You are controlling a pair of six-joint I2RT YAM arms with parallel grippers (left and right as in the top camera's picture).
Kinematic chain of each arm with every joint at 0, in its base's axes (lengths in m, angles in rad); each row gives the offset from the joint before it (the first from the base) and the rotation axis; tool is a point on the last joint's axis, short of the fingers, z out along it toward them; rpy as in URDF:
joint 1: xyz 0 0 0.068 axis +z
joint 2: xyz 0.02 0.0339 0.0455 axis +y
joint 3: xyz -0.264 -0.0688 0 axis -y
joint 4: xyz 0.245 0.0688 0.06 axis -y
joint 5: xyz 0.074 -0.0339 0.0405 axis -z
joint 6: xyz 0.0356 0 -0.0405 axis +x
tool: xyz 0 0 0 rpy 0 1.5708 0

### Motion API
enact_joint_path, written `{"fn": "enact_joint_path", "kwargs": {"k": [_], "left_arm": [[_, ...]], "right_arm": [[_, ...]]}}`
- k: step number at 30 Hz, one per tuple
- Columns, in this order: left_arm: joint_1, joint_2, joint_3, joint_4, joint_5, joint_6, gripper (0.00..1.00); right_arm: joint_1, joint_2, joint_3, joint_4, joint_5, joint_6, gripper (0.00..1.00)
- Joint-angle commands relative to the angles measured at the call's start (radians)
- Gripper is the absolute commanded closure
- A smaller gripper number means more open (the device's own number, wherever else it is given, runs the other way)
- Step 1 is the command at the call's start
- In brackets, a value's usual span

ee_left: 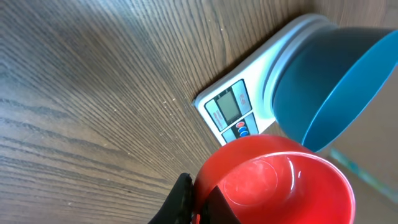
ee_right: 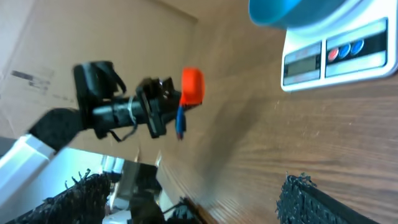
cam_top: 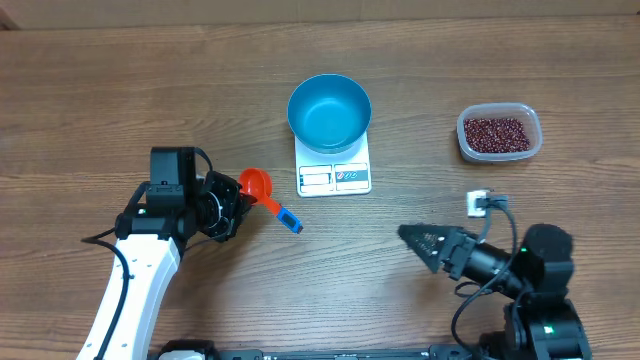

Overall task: Scoop item into bowl and weigh 150g on scale
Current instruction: 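Move the right gripper left toward the scoop's blue handle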

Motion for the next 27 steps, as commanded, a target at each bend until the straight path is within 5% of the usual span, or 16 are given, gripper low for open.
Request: {"fn": "enact_joint_path", "kwargs": {"k": [1, 14, 27], "left_arm": [[-0.007, -0.019, 0.013, -0.01, 0.008, -0.078, 0.96], [-0.007, -0.019, 0.013, -0.047, 0.008, -0.121, 0.96], [-0.012, -0.019, 0.013, -0.076, -0.046, -0.105, 0.96]], "right_arm": [[0.136, 0.02, 0.027, 0.032, 0.193, 0.044, 0.12], [0.68, 0.323, 0.027, 0.429, 0.742, 0.124, 0.15], [0.789, 0.831, 0.03, 1.072, 0.727, 0.202, 0.36]]}}
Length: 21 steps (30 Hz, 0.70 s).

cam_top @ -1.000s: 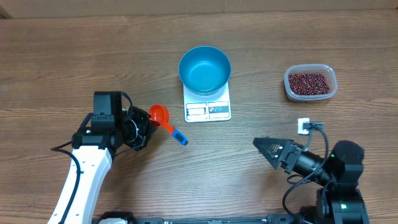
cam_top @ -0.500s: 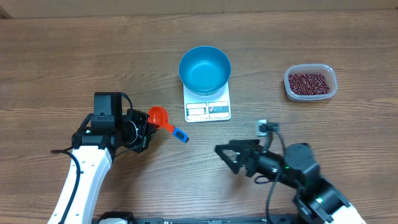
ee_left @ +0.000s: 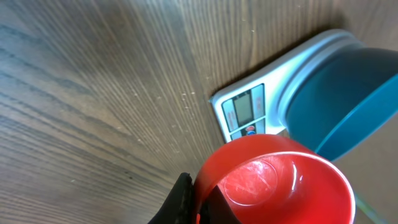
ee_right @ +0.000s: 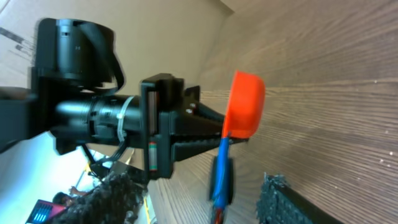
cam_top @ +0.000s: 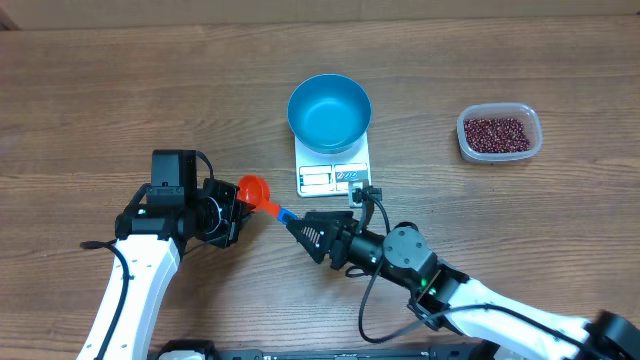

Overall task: Scoop item into bowl and weigh 150g on scale
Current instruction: 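Move the right gripper left toward the scoop's blue handle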

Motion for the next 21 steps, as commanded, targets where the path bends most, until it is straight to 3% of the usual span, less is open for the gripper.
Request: {"fn": "enact_joint_path", "kwargs": {"k": [1, 12, 21], "left_arm": [[-0.016, -0.018, 0.013, -0.013, -0.04, 0.001, 0.96], [-0.107, -0.014, 0.013, 0.009, -0.157, 0.0, 0.96], [-0.111, -0.014, 0.013, 0.014, -0.159, -0.008, 0.96]], "right_arm": [[0.005, 0.046, 0.013, 0.032, 0.007, 0.031, 0.37], [0.005, 0.056, 0.013, 0.006, 0.019, 0.03, 0.4], [0.005, 0.056, 0.012, -0.008, 0.018, 0.031, 0.4]]}}
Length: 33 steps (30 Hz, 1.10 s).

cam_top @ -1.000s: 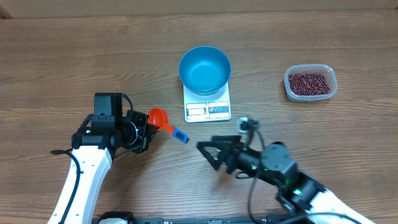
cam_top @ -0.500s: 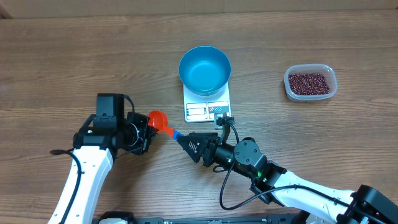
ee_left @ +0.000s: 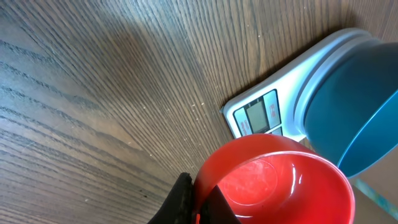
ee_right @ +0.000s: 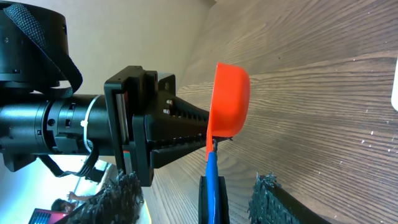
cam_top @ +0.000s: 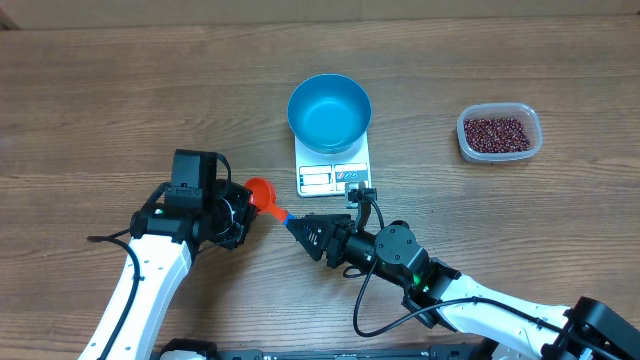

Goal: Scoop item into bowl and weigh 150g on scale

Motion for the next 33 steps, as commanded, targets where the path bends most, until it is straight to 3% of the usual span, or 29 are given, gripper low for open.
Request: {"fn": "enact_joint_path", "kwargs": {"k": [1, 9, 33], "left_arm": [[-0.007, -0.014, 0.013, -0.001, -0.021, -0.007, 0.96], [-0.007, -0.014, 0.013, -0.004, -0.021, -0.007, 0.96], [-0.007, -0.014, 0.013, -0.011, -0.024, -0.007, 0.96]], "right_arm": [[0.005, 0.002, 0.012, -0.012, 0.01, 0.006, 0.4], [0.005, 0.025, 0.012, -0.016, 0.002, 0.065, 0.4], [0.007, 0.027, 0.012, -0.009, -0.037, 0.064, 0.4]]}}
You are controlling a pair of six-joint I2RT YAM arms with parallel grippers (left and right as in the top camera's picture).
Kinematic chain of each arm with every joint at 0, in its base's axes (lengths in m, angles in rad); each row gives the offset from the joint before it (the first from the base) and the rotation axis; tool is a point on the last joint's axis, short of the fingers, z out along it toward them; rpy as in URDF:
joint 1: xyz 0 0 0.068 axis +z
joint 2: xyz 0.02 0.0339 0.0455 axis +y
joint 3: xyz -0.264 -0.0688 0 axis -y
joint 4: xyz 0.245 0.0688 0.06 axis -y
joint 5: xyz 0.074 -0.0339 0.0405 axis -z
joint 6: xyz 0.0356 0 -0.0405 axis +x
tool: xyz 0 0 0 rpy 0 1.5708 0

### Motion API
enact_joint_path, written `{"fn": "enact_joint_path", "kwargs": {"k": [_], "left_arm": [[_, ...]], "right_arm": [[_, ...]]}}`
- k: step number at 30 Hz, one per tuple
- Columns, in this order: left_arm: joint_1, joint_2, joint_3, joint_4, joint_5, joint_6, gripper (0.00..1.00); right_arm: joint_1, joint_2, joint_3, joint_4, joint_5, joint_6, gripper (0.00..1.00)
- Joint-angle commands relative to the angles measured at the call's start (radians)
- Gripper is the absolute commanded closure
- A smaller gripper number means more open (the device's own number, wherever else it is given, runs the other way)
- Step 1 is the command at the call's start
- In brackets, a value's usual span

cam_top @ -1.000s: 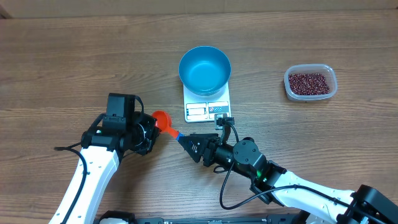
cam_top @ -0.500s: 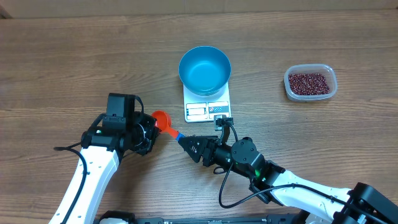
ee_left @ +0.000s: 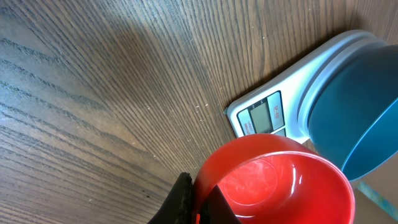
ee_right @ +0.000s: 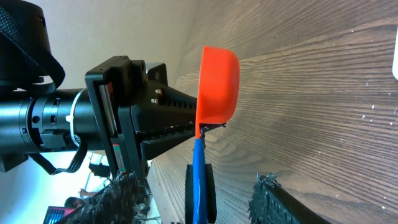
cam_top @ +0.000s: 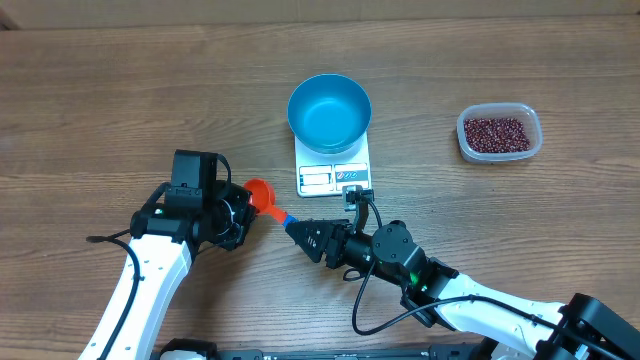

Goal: Scoop item into bowl and weigh 150g on scale

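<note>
A red scoop [cam_top: 259, 191] with a blue handle [cam_top: 285, 217] hangs above the table, left of the scale [cam_top: 334, 176]. My left gripper [cam_top: 238, 205] is shut on the cup's rim; the left wrist view shows the empty cup [ee_left: 277, 180] pinched at the fingers [ee_left: 182, 198]. My right gripper [cam_top: 303, 236] is open, reaching from the right, and the handle [ee_right: 198, 177] lies between its fingers [ee_right: 277, 199] without touching them. The empty blue bowl [cam_top: 329, 112] stands on the scale. A clear tub of red beans [cam_top: 499, 133] sits at the far right.
The scale's display and buttons [ee_left: 261, 116] face the table's front edge, close to the right arm's elbow [cam_top: 390, 243]. The left arm [cam_top: 140, 290] runs from the front left. Bare wood lies between the scale and the bean tub.
My right gripper has edged slightly further along the blue handle toward the cup and is still open. The left gripper and the scoop have barely moved.
At first my left gripper held the scoop up while the right gripper hung far off at the front right. Then the right gripper was at the handle's end. Then the left arm had shifted right, putting the handle between the open right fingers, where it stays.
</note>
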Motion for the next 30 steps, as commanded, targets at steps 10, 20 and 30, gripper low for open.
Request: {"fn": "enact_joint_path", "kwargs": {"k": [10, 20, 30], "left_arm": [[-0.008, -0.014, 0.013, 0.0, -0.016, -0.033, 0.96], [-0.101, -0.014, 0.013, 0.0, -0.044, -0.11, 0.96], [-0.219, -0.014, 0.013, 0.0, -0.124, -0.258, 0.96]], "right_arm": [[0.025, 0.006, 0.012, 0.009, 0.009, 0.005, 0.4], [0.026, 0.006, 0.013, 0.021, 0.055, 0.017, 0.48], [0.025, 0.006, 0.013, 0.026, 0.072, 0.024, 0.57]]}}
